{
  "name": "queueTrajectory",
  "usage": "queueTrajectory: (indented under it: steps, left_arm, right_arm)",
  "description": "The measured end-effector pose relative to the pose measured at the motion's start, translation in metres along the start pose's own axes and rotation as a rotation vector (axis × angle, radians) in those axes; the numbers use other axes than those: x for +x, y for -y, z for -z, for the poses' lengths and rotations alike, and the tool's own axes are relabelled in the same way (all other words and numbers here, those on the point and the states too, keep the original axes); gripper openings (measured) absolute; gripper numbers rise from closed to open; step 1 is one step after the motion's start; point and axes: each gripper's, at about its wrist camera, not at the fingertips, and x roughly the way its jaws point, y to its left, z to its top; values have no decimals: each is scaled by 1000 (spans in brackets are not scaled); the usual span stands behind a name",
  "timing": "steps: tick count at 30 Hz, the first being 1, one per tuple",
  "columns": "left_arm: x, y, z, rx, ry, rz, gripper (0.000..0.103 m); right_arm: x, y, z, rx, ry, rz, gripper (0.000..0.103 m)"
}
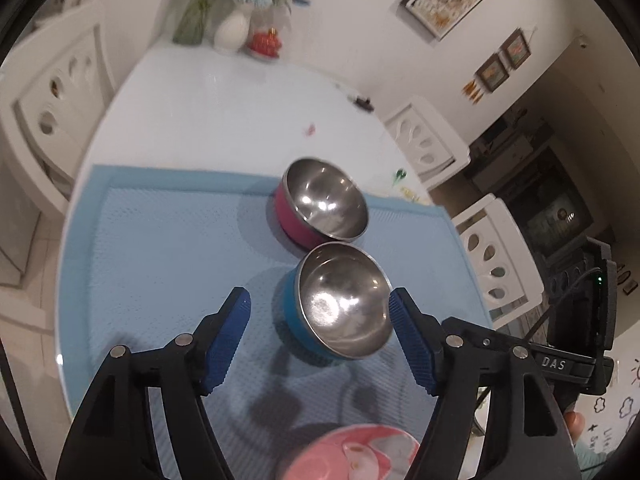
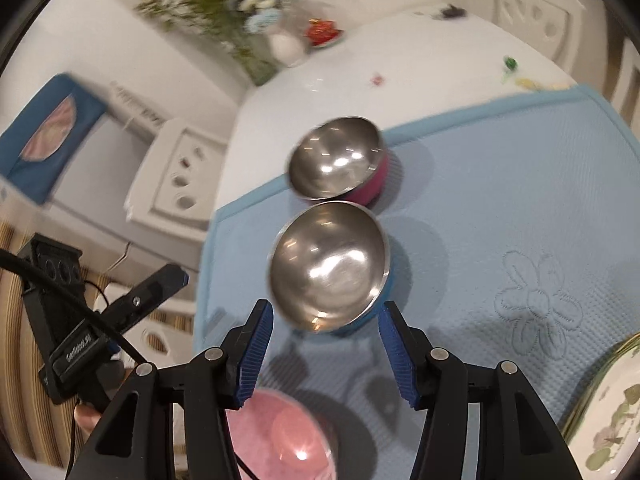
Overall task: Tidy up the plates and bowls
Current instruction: 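Grasp the rim of the blue-bottomed steel bowl with both tools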
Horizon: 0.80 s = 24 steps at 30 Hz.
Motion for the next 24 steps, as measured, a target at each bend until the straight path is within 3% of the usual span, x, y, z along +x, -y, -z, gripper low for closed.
queueTrajectory:
  steps: [10, 16, 18, 24]
  left_arm:
    - [76, -9, -13, 29, -157, -3, 61]
    - [101, -13, -9, 34, -216, 3, 45]
    - [107, -12, -6, 52, -239, -1, 28]
    - [113, -12, 0, 68, -263, -21, 19]
  right_arm:
    - [62, 37, -23, 81, -85, 63, 53]
    - [80, 41, -27, 48, -106, 66, 53]
    - [86, 40, -26, 24, -114, 71, 43]
    - [101, 45, -20, 18, -160, 64, 19]
